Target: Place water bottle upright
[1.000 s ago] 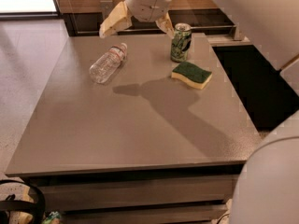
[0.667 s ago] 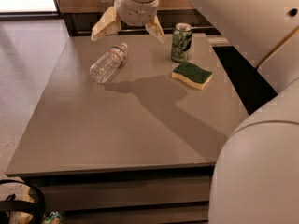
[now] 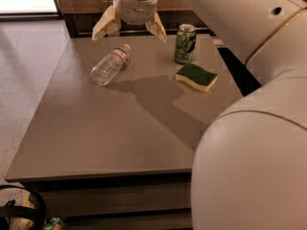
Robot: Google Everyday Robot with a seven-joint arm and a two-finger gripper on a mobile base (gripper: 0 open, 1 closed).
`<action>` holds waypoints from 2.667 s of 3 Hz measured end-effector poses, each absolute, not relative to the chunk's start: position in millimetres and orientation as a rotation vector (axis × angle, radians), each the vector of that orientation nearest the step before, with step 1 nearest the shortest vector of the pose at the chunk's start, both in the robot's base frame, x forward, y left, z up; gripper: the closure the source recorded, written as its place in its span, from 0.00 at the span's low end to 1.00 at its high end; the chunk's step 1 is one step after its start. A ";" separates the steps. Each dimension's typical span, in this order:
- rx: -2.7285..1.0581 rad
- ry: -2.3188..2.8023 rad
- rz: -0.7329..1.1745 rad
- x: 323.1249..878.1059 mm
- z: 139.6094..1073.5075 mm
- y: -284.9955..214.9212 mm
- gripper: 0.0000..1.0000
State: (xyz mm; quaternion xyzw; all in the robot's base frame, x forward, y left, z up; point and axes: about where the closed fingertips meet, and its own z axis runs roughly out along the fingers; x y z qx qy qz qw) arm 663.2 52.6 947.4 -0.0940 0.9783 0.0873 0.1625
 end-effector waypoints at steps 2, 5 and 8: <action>0.040 2.874 0.076 689.6 939.3 87.8 0.00; 0.114 2.964 0.219 706.1 894.5 124.3 0.00; 0.200 3.031 0.252 742.5 850.0 136.6 0.00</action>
Offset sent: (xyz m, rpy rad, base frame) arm 0.0201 0.0395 -0.0059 -0.1769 0.1422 -0.3600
